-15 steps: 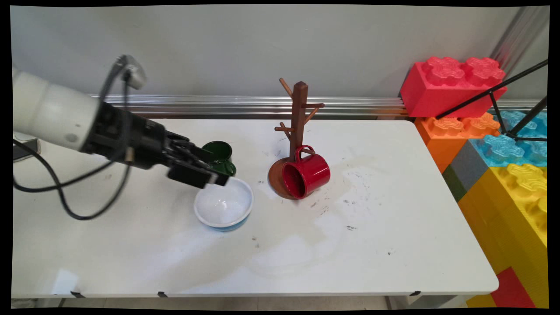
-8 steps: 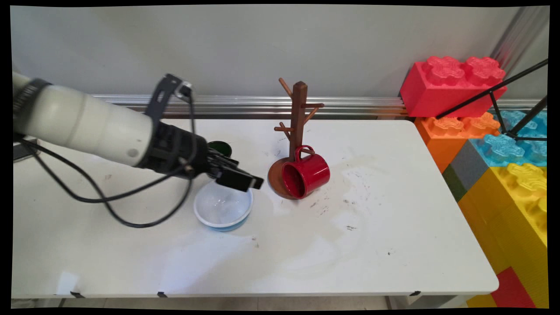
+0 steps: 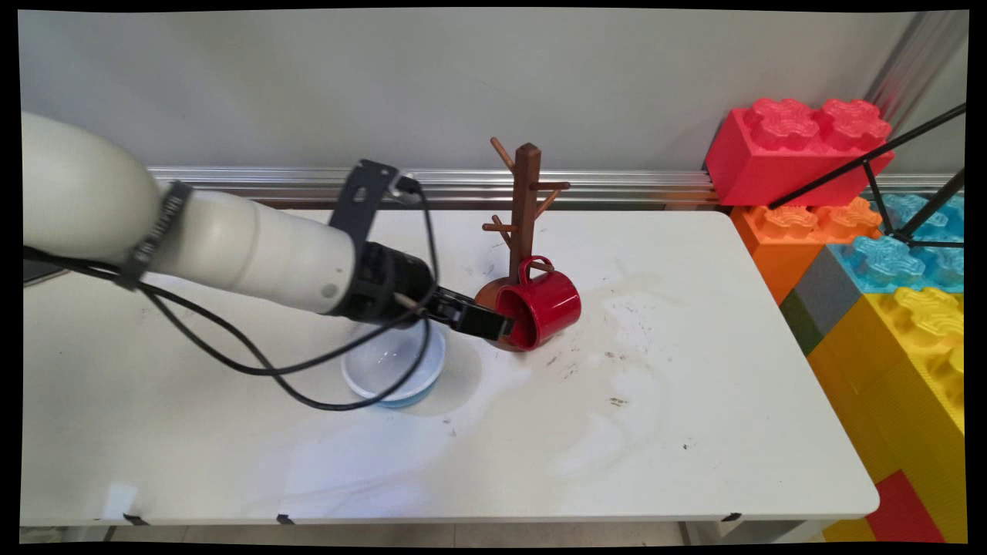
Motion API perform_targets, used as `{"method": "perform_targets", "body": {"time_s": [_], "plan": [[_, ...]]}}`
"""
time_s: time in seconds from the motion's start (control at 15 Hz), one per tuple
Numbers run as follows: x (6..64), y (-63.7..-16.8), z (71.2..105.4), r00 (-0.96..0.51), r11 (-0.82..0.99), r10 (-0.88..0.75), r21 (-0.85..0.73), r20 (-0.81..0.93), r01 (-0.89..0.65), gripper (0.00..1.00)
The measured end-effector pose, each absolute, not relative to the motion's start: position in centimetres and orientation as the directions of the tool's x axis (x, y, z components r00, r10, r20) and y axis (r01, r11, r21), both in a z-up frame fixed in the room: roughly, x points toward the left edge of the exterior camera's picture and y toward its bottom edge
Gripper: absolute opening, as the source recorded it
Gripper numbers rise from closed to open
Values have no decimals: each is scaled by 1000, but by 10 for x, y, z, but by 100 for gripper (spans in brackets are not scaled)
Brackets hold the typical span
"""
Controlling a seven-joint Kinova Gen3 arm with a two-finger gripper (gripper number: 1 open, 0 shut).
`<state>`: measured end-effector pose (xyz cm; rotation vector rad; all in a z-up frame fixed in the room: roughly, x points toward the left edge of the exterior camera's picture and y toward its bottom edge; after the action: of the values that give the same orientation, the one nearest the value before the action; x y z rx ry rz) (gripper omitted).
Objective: Pick up the red mug from the rack
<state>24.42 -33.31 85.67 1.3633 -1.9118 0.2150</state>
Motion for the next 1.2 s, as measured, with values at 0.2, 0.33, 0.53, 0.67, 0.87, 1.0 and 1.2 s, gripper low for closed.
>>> {"method": "perform_targets", "body": {"time_s": [0.2, 0.33, 0.53, 0.67, 0.87, 1.0, 1.2], "plan": [[229, -341, 843, -115, 392, -744, 291, 658, -873, 100], [220, -346, 832, -98, 377, -749, 299, 656, -876, 100], [210, -352, 821, -78, 363, -750, 311, 656, -879, 100], [205, -355, 815, -63, 355, -749, 320, 659, -879, 100], [197, -359, 805, -38, 346, -746, 338, 665, -875, 100], [192, -361, 797, -21, 340, -743, 351, 669, -872, 100], [186, -366, 789, -2, 333, -740, 363, 673, -870, 100]]}}
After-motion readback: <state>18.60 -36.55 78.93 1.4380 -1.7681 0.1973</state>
